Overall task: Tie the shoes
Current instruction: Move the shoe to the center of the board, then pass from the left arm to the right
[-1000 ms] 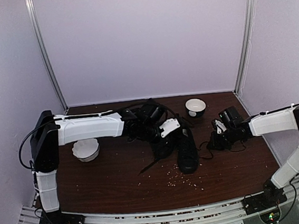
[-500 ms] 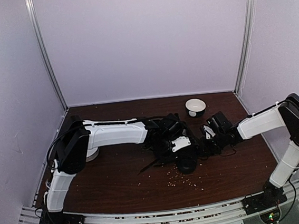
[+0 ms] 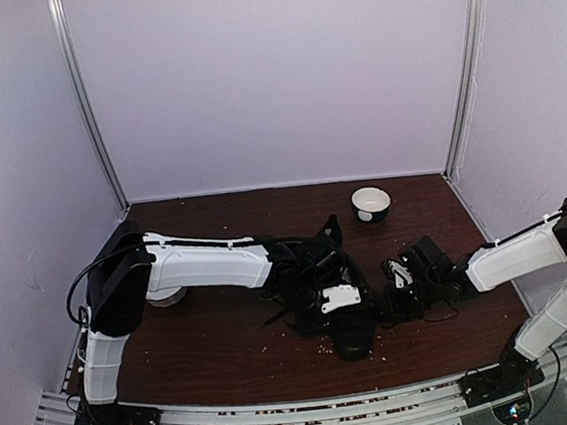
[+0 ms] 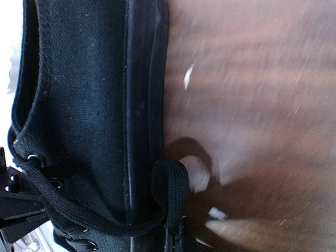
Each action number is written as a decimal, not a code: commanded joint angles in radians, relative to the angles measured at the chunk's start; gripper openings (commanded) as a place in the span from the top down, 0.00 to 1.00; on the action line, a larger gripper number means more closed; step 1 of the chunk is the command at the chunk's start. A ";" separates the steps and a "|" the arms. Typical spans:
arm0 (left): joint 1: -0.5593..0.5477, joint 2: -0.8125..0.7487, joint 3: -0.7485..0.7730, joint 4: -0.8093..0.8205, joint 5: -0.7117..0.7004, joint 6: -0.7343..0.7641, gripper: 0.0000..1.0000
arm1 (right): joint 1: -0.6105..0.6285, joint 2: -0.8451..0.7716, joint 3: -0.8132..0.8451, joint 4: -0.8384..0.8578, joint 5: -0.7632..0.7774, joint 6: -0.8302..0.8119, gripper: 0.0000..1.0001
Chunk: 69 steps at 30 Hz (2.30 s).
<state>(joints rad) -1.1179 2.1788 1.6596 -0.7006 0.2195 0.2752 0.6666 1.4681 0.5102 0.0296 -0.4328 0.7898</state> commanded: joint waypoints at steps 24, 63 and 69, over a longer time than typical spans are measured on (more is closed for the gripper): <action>0.044 -0.448 -0.151 0.043 -0.237 -0.155 1.00 | 0.036 -0.365 0.254 -0.943 0.251 -0.331 1.00; 0.037 -0.625 -0.435 0.490 -0.039 -0.153 1.00 | 0.222 -0.426 -0.010 0.336 0.276 -0.711 0.27; 0.021 -0.576 -0.410 0.459 -0.043 -0.160 1.00 | 0.278 -0.298 -0.009 0.401 0.189 -0.830 0.32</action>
<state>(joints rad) -1.0821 1.5711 1.2304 -0.2829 0.1581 0.1318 0.9165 1.1084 0.4782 0.3557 -0.1879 0.0593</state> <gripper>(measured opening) 0.004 0.700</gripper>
